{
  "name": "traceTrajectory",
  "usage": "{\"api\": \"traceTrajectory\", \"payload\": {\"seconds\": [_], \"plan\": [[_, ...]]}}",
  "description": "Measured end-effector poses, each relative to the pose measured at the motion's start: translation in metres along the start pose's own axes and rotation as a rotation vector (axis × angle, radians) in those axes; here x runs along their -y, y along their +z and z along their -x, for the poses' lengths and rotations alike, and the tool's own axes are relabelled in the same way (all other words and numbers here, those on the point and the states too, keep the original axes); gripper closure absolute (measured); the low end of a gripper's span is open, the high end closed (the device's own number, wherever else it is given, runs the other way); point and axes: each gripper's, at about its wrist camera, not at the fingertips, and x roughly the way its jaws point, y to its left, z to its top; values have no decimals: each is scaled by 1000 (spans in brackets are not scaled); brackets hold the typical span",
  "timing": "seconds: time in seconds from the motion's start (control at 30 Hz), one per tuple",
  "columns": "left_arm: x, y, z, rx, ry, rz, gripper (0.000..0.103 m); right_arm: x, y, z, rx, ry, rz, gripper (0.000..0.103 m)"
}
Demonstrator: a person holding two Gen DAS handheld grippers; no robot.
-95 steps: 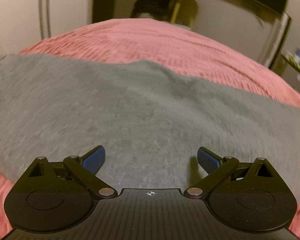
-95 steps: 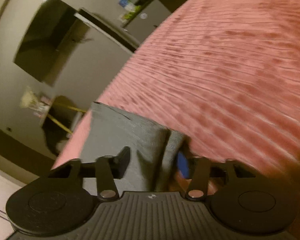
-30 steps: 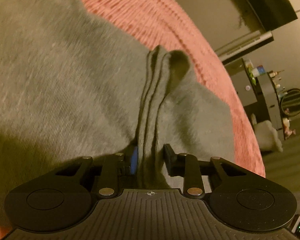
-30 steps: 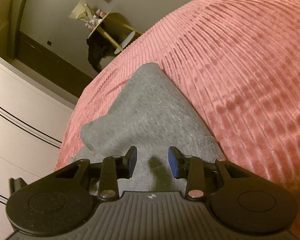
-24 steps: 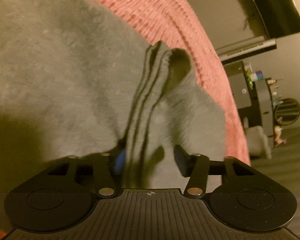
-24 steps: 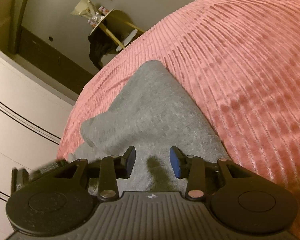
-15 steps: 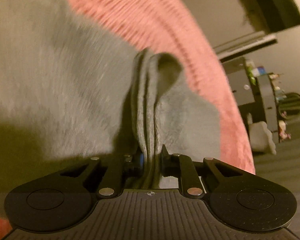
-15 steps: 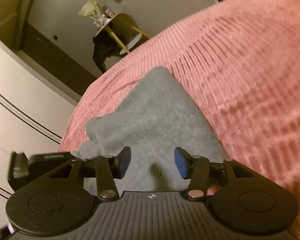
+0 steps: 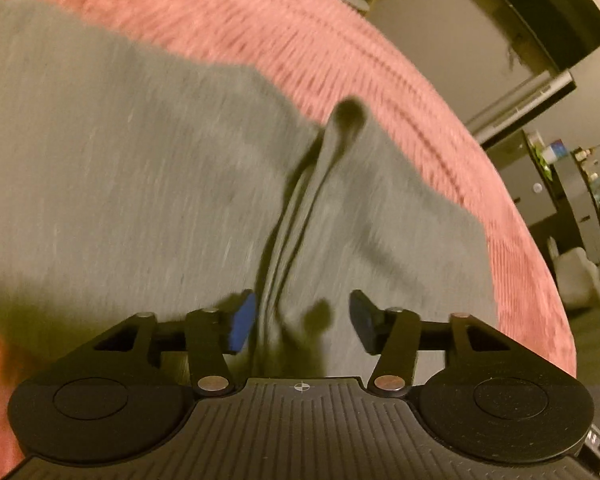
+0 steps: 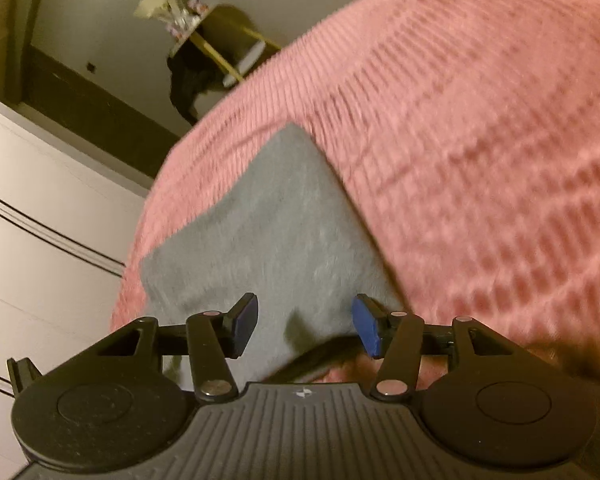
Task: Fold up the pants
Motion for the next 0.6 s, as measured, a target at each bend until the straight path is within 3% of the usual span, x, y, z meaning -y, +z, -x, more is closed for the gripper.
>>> {"api": "traceTrajectory", "payload": {"seconds": [0.07,0.17,0.2,0.27,0.3,0.33,0.37,0.43,0.5,0.6], "plan": [[-9,-10,-4,-7,-44,39,46,-4,-4,-8,-42,-23,-15,50],[-17,-19,-4,24,-92,58,47,-5,-8,-17,-81,10,-67,50],[-18,-20,-4,28,-105,62,52,-5,-9,-20,-84,22,-83,50],[-23,-21,-4,20,-115,83,76,-3,-12,-26,-50,42,-132,51],[-27,-21,-5,14,-122,95,76,-1,-12,-28,-20,60,-148,51],[-31,-22,-5,14,-139,104,79,0,-13,-29,5,61,-165,57],[-34,-22,-5,15,-155,108,81,2,-14,-31,28,52,-185,72],[-37,-23,-3,30,-185,110,83,4,-17,-35,50,3,-200,86],[-40,-25,5,63,-211,104,84,4,-19,-37,50,-47,-186,89],[-31,-30,23,147,-257,50,85,-14,-22,-28,112,-88,-62,92]]}}
